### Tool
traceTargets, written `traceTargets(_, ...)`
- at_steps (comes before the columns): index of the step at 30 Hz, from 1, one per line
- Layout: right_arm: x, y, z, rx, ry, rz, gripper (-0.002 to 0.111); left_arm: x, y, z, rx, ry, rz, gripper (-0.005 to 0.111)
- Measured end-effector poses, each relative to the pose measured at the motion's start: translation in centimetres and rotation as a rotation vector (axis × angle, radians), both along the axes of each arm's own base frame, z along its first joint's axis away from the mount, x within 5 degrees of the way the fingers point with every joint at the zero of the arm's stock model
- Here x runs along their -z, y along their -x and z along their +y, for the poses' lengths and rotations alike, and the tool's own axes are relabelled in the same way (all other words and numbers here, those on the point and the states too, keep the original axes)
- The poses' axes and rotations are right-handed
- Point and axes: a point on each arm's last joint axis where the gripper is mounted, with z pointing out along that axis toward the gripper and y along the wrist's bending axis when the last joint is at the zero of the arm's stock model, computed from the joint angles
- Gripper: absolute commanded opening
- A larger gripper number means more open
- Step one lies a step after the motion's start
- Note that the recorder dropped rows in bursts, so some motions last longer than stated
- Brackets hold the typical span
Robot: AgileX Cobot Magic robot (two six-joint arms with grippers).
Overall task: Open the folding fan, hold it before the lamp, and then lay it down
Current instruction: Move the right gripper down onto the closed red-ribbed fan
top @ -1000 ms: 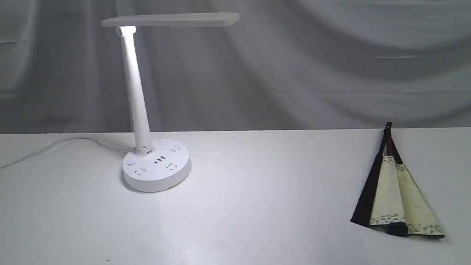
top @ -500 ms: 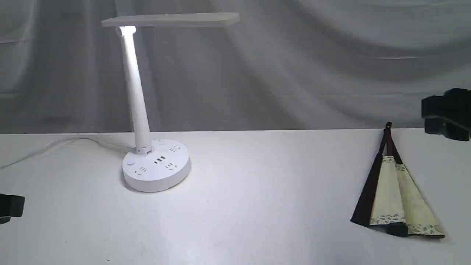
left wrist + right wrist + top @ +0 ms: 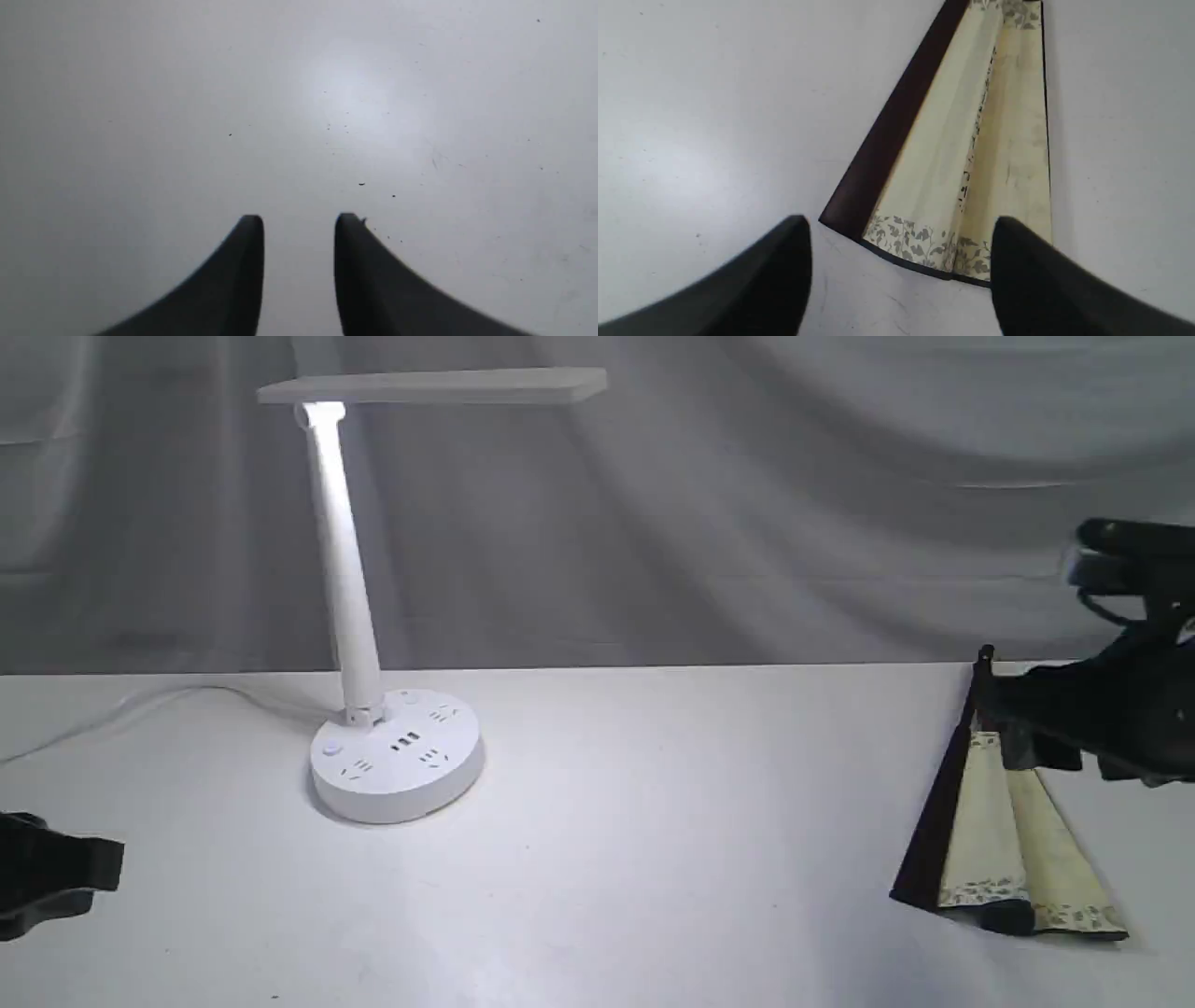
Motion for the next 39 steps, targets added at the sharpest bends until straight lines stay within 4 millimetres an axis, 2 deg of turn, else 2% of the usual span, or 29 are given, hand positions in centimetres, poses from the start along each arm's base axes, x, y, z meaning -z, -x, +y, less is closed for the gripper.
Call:
traceTargets(10,4.7,-1.4,-0.2,-0.001,-0.014,0.117,0.057,1.7,-0.9,-0.4,0.033,0.032,0.061,0.027)
traceTargets(14,5.2,-2.1,-0.3,-0.009,-0.027,0.17,0.061,1.7,-1.5,-0.5,0.059,0.023,0.097,0.027)
traceTargets(18,4.5,-3.5,-0.4,-0.018,-0.032,0.179,0.068,2.0,-2.0,-0.4,0.06,0.016,0.117,0.027)
traceTargets(23,4.5,-4.5,-0.7,-0.027,-0.007,0.155,0.068,2.9,-2.1,-0.5,0.062,0.021,0.165,0.027)
traceTargets(33,8.5,-5.6,-1.0,-0.024,-0.001,0.194,0.067,3.1,-2.2,-0.6,0.055,0.033,0.171,0.027)
traceTargets(39,10.0,-6.0,-1.1,-0.02,0.002,0.192,0.067,3.1,-2.2,-0.6,0.053,0.034,0.168,0.027)
